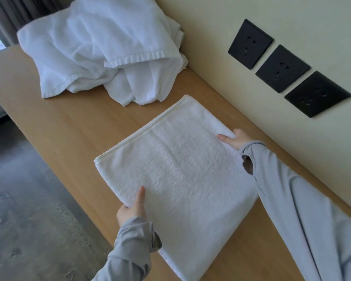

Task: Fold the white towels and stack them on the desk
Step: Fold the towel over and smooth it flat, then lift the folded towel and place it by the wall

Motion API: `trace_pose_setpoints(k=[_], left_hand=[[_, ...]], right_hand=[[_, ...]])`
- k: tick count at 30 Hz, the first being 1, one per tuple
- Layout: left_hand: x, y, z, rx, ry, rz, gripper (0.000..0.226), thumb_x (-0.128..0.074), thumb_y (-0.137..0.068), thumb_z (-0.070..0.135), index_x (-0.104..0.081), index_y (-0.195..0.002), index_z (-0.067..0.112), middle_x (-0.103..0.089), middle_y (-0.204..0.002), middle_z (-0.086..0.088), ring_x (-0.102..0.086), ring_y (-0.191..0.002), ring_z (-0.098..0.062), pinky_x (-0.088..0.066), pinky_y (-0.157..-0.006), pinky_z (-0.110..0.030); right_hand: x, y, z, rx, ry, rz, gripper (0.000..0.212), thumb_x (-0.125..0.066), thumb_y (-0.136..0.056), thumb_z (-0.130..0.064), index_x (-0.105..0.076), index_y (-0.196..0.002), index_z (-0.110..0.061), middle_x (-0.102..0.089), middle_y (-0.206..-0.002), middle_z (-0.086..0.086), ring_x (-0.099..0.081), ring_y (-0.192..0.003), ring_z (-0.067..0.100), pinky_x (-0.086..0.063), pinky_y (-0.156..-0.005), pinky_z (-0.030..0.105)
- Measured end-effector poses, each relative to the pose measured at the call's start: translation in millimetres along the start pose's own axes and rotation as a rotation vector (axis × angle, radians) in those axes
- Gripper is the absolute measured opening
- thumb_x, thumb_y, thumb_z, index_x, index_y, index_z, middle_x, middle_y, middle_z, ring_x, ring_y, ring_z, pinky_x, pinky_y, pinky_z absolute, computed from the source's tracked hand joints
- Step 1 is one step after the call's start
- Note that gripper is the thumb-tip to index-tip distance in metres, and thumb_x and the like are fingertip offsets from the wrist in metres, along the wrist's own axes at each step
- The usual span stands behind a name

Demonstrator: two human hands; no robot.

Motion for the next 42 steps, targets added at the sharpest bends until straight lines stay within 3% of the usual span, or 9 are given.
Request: trace_pose_setpoints(k=[5, 8, 11, 21, 26, 30, 33, 38, 42], left_hand=[[3.8, -1.4, 1.3, -0.382, -0.162, 0.065, 0.035, -0.054, -0.089, 0.044, -0.057, -0.093, 0.009, -0.061, -0.094, -0.010, -0.060, -0.082, -0.032, -0.048, -0.073, -0.036], [3.3, 3.1, 17.0, -0.555, -0.277, 0.031, 0.027, -0.050, -0.090, 0.047, -0.053, -0.092, 0.021, -0.058, -0.075, 0.008, -0.056, -0.074, -0.023, -0.038, -0.067, -0.031], [-8.2, 10.0, 42.6, -0.727, -0.401, -0.037, 0.024, -0.054, -0.090, 0.044, -0.054, -0.086, 0.019, -0.053, -0.068, 0.012, -0.050, -0.072, -0.023, -0.033, -0.065, -0.030], [-120.5, 8.7, 60.2, -0.893, -0.967, -0.391, 0.038, -0.062, -0.082, 0.050, -0.049, -0.063, 0.020, -0.052, -0.064, 0.004, -0.049, -0.063, -0.020, -0.032, -0.050, -0.025], [-147.0, -2.4, 31.2, -0.878, -1.120, -0.341, 0.041, -0.056, -0.087, 0.047, -0.058, -0.109, 0.012, -0.064, -0.100, -0.010, -0.056, -0.098, -0.036, -0.038, -0.073, -0.032], [-142.2, 33.6, -1.8, -1.335, -1.182, -0.053, 0.059, -0.054, -0.091, 0.038, -0.038, -0.139, 0.008, -0.045, -0.135, -0.021, -0.045, -0.118, -0.041, -0.037, -0.093, -0.049], [-142.6, 72.0, -58.5, -1.619, -1.309, -0.246, 0.063, -0.037, -0.095, 0.045, -0.025, -0.148, 0.014, -0.024, -0.155, -0.009, -0.025, -0.142, -0.029, -0.023, -0.112, -0.045], [-113.4, 44.5, -83.3, -1.594, -1.583, -0.326, 0.076, 0.003, -0.086, 0.065, -0.005, -0.148, 0.022, -0.002, -0.156, 0.002, -0.006, -0.145, -0.019, -0.003, -0.118, -0.037], [-87.7, 15.4, -50.7, -1.606, -1.618, -0.311, 0.072, -0.004, -0.092, 0.062, -0.014, -0.149, 0.019, -0.016, -0.155, 0.002, -0.015, -0.142, -0.013, -0.003, -0.116, -0.032]], right_hand=[[5.5, 26.0, -3.7, 0.062, 0.092, 0.084, 0.078, -0.050, -0.088, -0.057, -0.037, -0.134, 0.004, -0.042, -0.137, 0.021, -0.045, -0.123, 0.038, -0.039, -0.097, 0.045], [17.6, 55.9, 3.0, 0.113, 0.107, 0.171, 0.060, -0.050, -0.087, -0.058, -0.054, -0.103, 0.000, -0.055, -0.104, 0.016, -0.057, -0.096, 0.038, -0.046, -0.075, 0.043], [27.1, 98.8, 26.1, 0.099, 0.114, 0.316, 0.055, -0.050, -0.085, -0.061, -0.034, -0.065, -0.011, -0.044, -0.067, 0.005, -0.044, -0.061, 0.025, -0.030, -0.052, 0.033], [-40.2, 247.4, 170.3, -0.464, -0.352, 0.568, 0.053, -0.052, -0.088, -0.052, -0.052, -0.074, 0.000, -0.052, -0.066, 0.009, -0.047, -0.059, 0.023, -0.034, -0.055, 0.033], [-91.8, 273.8, 206.4, -0.676, -0.497, 0.523, 0.051, -0.053, -0.089, -0.048, -0.054, -0.094, 0.003, -0.061, -0.088, 0.020, -0.055, -0.075, 0.031, -0.041, -0.066, 0.036], [-93.7, 268.4, 182.3, -0.471, -0.194, 0.814, 0.047, -0.052, -0.091, -0.030, -0.051, -0.123, 0.004, -0.054, -0.121, 0.029, -0.052, -0.106, 0.043, -0.045, -0.085, 0.051], [-96.4, 241.0, 123.4, -0.074, 0.053, 0.837, 0.045, -0.051, -0.093, -0.024, -0.050, -0.134, -0.006, -0.047, -0.141, 0.017, -0.043, -0.131, 0.035, -0.037, -0.103, 0.053], [-121.3, 223.9, 114.2, 0.064, 0.145, 0.553, 0.051, -0.037, -0.096, -0.033, -0.039, -0.142, -0.010, -0.034, -0.150, 0.007, -0.029, -0.140, 0.025, -0.020, -0.113, 0.054], [-120.5, 244.4, 174.4, 0.006, 0.229, 0.555, 0.057, -0.025, -0.096, -0.037, -0.035, -0.144, -0.007, -0.031, -0.152, 0.007, -0.027, -0.141, 0.024, -0.019, -0.116, 0.049]])
Point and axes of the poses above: each hand's wrist, its own y-axis away from the middle knuckle, its own x-axis out of the back of the hand, z = x × y, the point moved 2 cm from there along -y, towards the middle knuckle
